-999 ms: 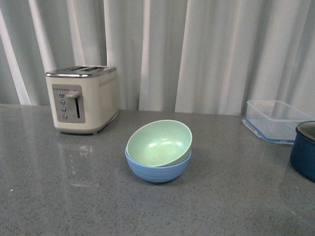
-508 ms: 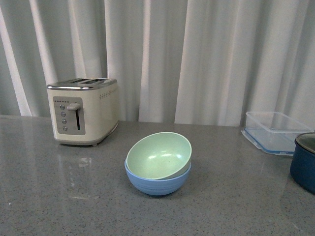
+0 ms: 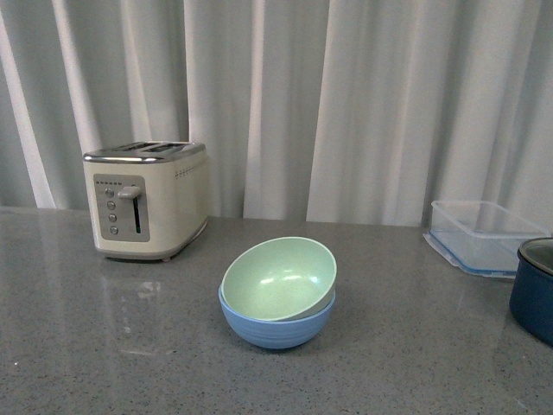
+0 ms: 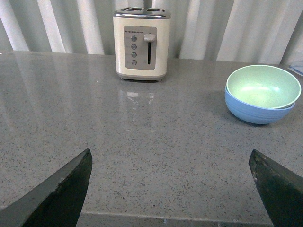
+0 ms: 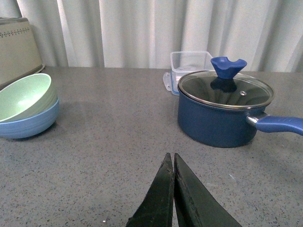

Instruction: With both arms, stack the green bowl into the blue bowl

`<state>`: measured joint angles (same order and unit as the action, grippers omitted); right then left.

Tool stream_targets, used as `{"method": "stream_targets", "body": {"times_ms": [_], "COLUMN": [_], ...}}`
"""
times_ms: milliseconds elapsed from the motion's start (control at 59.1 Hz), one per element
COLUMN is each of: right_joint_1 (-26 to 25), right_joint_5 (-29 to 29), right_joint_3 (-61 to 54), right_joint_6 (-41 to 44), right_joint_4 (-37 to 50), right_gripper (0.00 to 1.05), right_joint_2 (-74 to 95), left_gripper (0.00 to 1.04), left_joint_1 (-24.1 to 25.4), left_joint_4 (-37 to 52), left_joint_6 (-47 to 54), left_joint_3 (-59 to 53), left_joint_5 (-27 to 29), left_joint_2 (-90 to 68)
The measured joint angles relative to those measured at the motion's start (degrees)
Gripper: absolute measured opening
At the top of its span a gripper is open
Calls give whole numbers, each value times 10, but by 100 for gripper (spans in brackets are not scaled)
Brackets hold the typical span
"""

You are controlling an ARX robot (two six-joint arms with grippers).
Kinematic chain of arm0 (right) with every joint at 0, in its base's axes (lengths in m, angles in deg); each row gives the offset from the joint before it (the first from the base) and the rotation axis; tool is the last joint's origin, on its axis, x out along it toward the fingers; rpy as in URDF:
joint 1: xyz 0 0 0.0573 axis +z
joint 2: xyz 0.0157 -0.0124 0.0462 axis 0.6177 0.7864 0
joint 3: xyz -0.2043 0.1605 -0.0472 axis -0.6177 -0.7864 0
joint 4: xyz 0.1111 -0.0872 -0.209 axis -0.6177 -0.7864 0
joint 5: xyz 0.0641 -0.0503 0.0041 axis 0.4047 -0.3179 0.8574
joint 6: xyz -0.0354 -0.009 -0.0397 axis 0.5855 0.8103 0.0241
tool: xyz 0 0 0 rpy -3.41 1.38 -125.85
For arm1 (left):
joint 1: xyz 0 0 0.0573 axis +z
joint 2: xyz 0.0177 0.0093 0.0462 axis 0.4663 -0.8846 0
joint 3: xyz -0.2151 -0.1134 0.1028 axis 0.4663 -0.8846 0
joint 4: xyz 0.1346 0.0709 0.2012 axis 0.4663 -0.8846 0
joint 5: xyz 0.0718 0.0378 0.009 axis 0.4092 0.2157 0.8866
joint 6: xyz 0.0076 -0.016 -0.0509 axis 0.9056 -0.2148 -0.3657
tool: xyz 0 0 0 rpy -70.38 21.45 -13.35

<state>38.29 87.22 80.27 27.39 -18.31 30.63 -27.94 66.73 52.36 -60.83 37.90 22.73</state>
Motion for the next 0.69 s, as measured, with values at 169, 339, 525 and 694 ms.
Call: {"method": "stream_targets", "body": {"times_ms": [169, 339, 525, 694], "right_joint_1": [0, 0, 0, 0], "right_joint_5": [0, 0, 0, 2], "right_joint_3": [0, 0, 0, 0], "right_joint_6": [0, 0, 0, 0], "right_joint_4": [-38, -68, -95, -200], "right_gripper": [1, 1, 1, 1], "right_joint_2": [-38, -69, -96, -186], "left_gripper": [98, 98, 98, 98], "left_joint_1": [0, 0, 0, 0], "left_joint_4": [0, 0, 0, 0], "left_joint_6": [0, 0, 0, 0], "left_joint_3": [0, 0, 0, 0], "left_joint_5": [0, 0, 0, 0], "left_joint_2": [0, 0, 0, 0]}}
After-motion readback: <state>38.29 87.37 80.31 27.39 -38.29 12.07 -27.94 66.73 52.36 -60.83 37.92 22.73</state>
